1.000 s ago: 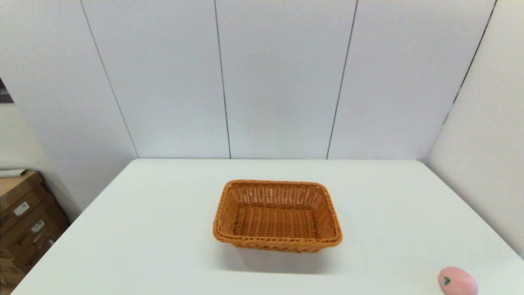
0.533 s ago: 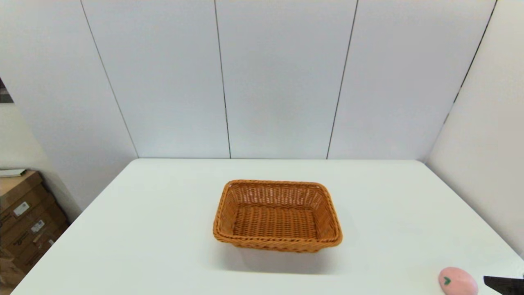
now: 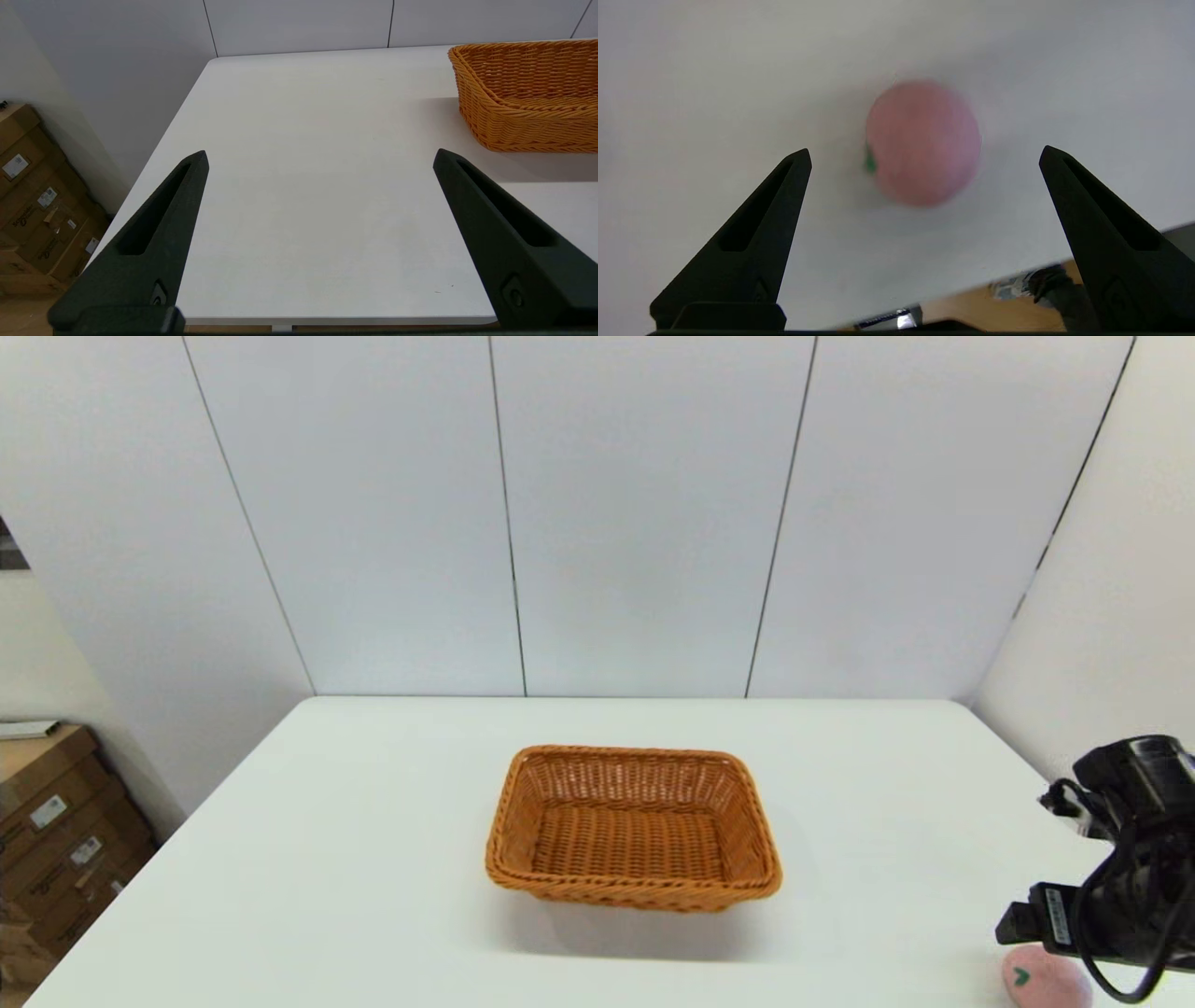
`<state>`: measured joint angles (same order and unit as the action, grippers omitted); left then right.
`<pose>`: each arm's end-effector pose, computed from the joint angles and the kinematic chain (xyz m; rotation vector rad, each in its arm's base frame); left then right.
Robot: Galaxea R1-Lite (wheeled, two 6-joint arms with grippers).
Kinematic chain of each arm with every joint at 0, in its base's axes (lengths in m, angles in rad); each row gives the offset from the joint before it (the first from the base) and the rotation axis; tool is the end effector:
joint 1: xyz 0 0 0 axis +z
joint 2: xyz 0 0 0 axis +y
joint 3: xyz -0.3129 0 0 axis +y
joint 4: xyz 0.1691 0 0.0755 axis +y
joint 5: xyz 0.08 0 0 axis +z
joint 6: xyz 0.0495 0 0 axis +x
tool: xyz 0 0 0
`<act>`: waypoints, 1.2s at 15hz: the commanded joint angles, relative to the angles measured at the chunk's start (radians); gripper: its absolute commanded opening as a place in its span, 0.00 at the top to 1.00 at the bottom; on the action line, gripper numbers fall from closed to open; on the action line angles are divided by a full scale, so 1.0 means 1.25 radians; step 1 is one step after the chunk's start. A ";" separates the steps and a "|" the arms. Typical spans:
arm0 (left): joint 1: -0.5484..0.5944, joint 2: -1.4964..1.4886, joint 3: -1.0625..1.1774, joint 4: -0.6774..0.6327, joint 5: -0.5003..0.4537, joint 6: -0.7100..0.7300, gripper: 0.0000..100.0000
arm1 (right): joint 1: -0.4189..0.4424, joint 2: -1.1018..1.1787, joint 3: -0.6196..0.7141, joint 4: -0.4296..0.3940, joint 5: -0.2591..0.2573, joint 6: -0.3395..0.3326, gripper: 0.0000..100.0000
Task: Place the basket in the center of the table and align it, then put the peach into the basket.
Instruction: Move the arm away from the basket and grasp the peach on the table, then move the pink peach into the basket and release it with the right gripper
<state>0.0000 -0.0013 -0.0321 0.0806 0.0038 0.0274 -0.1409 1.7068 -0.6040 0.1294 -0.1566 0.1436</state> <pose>-0.0171 0.0002 0.0746 0.0275 0.0472 0.0032 0.2255 -0.0398 0.0716 0.1143 1.2153 -0.3470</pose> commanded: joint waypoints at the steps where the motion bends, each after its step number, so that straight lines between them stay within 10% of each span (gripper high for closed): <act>1: 0.000 0.000 0.000 0.001 0.001 0.000 0.00 | -0.037 0.129 0.001 -0.032 0.007 0.003 1.00; 9: 0.000 0.000 -0.001 0.003 0.001 0.000 0.00 | -0.037 0.116 -0.008 -0.026 0.054 0.007 1.00; 15: 0.000 0.000 -0.001 0.003 0.001 0.000 0.00 | -0.010 -0.045 -0.036 -0.034 0.246 0.003 1.00; 18: 0.000 0.000 -0.001 0.003 0.001 0.000 0.00 | 0.046 -0.092 -0.080 -0.036 0.273 0.007 1.00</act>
<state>0.0000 -0.0013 -0.0336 0.0840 0.0038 0.0272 -0.1360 1.6709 -0.6634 0.0870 0.1694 0.1477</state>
